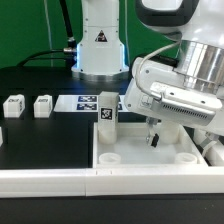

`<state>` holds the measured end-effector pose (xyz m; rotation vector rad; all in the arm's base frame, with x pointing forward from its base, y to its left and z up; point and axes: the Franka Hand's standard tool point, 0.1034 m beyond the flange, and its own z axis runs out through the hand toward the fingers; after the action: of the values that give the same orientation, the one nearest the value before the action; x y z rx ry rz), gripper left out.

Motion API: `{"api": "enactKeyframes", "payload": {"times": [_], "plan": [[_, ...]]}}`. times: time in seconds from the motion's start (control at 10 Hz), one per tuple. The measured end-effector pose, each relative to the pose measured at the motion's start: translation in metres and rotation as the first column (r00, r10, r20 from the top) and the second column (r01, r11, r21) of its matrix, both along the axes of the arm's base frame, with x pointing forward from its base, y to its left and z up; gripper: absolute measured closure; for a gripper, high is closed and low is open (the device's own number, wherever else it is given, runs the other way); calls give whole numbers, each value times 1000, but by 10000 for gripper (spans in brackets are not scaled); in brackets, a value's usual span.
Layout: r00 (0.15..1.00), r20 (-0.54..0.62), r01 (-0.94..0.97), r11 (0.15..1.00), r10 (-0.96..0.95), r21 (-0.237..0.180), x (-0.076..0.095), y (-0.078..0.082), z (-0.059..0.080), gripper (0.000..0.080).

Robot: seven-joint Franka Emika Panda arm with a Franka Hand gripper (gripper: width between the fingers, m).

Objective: Assemble square table

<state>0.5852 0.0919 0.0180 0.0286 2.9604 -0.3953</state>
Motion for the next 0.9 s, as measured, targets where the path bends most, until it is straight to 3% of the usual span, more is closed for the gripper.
{"api": "enactKeyframes", "payload": {"times": [0.3,0.4,0.5,0.6,0.8,0.9], "plan": [[1000,2,0,1000,0,-1,1,0,2,150],[999,27,25,1000,-24,-19,8,-2,26,150],[995,62,84,996,-81,-39,7,-10,60,150],[993,76,92,995,-89,-45,3,-19,79,150],[971,126,207,978,-202,-31,2,-49,102,150],[956,144,262,965,-256,-18,-3,-74,107,150]]}}
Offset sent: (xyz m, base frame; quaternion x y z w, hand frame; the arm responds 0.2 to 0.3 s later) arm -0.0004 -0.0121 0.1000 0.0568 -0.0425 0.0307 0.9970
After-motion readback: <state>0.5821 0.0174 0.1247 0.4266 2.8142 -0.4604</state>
